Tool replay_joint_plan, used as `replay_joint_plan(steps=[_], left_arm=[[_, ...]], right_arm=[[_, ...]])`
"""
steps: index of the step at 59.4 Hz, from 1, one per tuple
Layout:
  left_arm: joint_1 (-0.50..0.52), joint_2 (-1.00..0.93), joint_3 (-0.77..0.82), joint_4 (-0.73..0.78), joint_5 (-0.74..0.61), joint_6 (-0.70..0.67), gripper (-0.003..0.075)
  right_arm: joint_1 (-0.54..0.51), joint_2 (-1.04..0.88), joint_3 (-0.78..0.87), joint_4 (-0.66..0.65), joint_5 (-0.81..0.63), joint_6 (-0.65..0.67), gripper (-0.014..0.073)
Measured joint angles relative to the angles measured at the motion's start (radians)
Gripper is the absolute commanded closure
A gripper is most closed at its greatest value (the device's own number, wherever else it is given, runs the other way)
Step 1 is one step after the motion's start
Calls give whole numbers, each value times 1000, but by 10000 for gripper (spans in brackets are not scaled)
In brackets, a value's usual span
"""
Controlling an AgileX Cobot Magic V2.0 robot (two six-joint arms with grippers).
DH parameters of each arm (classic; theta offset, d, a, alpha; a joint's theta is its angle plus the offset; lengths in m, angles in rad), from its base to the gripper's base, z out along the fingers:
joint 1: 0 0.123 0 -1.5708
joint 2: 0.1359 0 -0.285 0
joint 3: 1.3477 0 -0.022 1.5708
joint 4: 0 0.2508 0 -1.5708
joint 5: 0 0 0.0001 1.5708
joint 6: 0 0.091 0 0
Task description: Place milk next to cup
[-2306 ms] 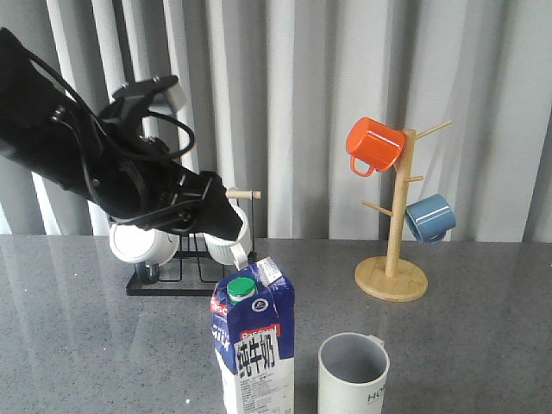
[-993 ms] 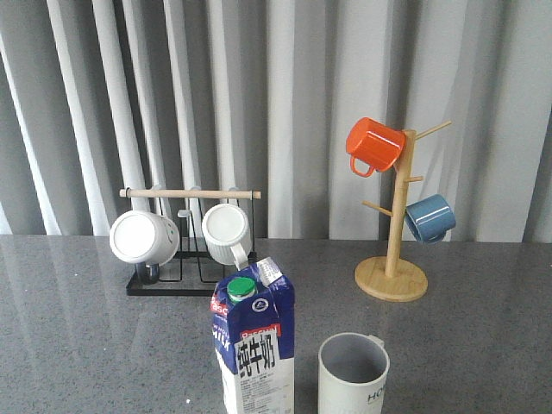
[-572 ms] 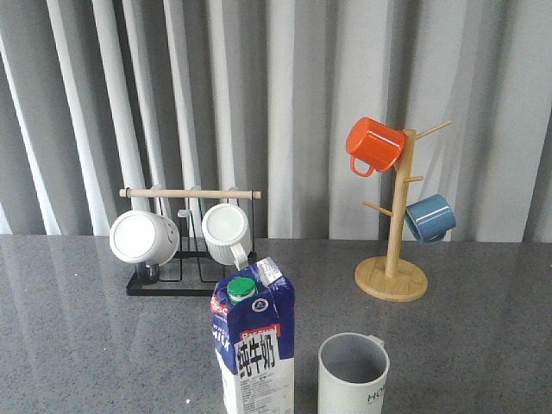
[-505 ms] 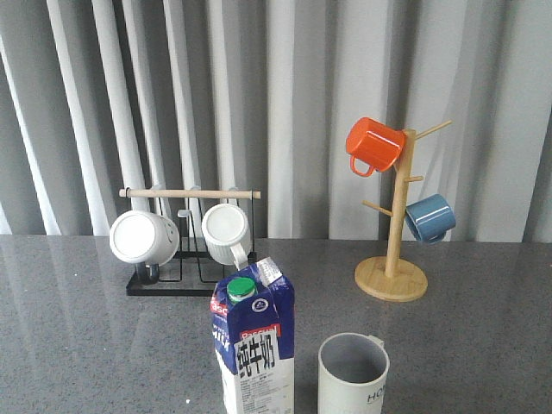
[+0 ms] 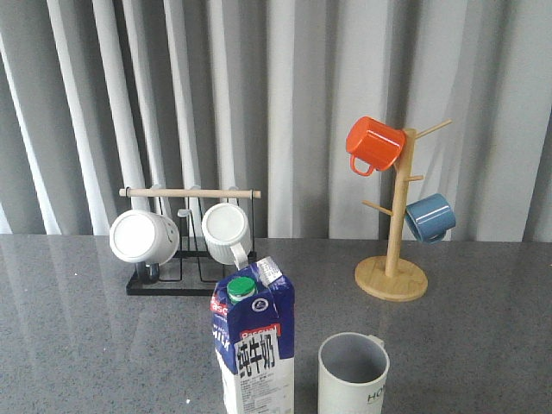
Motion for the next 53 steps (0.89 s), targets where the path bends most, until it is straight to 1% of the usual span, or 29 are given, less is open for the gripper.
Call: replay_joint_plan(steps=[7,14,53], left_arm=[[48,-5,0,10,40,26,727],[68,-5,0,15,50,38,727],[72,-5,0,16,59,38,727]], right_arm=[[0,0,0,0,1,0,604],[0,0,0,0,2,0,604],[0,0,0,0,2,0,604]])
